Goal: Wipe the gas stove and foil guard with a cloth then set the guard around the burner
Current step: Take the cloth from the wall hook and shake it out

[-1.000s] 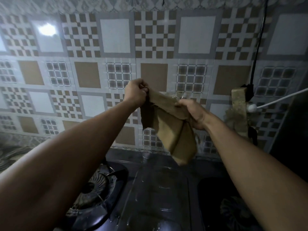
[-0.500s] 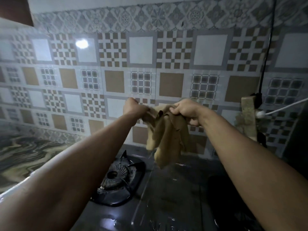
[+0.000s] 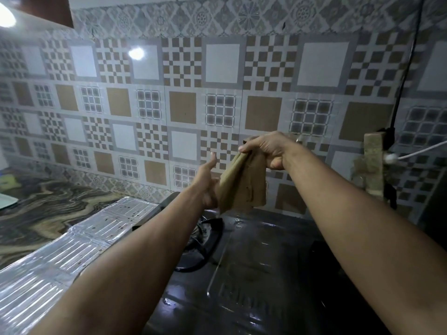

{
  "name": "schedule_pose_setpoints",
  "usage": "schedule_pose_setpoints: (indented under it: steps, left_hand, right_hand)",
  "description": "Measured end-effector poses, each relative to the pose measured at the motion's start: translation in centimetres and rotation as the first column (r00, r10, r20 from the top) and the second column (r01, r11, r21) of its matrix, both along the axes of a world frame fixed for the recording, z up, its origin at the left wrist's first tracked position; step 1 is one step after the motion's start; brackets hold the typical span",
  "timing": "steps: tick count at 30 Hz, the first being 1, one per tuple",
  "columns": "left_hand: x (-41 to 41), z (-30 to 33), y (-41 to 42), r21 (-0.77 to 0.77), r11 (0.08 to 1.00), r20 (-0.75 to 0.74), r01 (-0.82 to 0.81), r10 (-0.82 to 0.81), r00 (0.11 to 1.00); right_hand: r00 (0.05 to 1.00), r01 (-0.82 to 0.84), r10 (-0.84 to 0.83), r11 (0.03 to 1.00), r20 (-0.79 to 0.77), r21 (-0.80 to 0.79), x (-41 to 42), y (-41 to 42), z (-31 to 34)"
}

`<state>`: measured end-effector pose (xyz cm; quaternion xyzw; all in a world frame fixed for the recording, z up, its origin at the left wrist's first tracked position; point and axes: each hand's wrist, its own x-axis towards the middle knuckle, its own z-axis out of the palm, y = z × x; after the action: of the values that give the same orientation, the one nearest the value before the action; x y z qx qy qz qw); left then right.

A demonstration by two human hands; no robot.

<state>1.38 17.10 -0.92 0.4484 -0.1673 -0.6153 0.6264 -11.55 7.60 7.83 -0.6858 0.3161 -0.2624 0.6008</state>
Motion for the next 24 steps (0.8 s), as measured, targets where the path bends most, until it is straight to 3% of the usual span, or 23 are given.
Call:
schedule_pose_setpoints:
  steps: [2,7,10,15,18,24]
  left_hand:
    - [0.0,0.4,0.2,-0.123,0.992,-0.061,-0.03,0.022,0.998]
    - [0.3,1.3,0.3,-0.167,0.978,0.187,-0.125,0.156,0.97]
    - [0.2,2.5,0.7,-0.155,0.964,0.281,-0.218,0.254,0.925]
    - [0.8,3.9,0.4,-0.142,0.892,0.457,-0.429,0.444,0.771]
    - [1.7,4.4,0.0,-0.15,0.842,0.498,-0.519,0.518,0.696]
    - [2.3,4.8,0.2,-0.231,0.738,0.733,-0.634,0.561,0.385]
  right_hand:
    - [0.998,0.059,-0.06,0.997,-0.019,-0.045,0.5,0.0,-0.2]
    - [0.935,0.308,-0.34,0.918,-0.098,-0.25,0.4,0.1,-1.3]
    - [0.899,0.318,-0.401,0.874,-0.175,-0.369,0.4,0.2,-2.3]
    - [0.788,0.284,-0.565,0.684,-0.243,-0.672,1.2,0.2,-4.3]
    - [0.764,0.256,-0.58,0.675,-0.283,-0.692,1.5,0.0,-4.8]
    - [0.766,0.377,-0.616,0.664,-0.186,-0.646,1.8,0.5,-4.0]
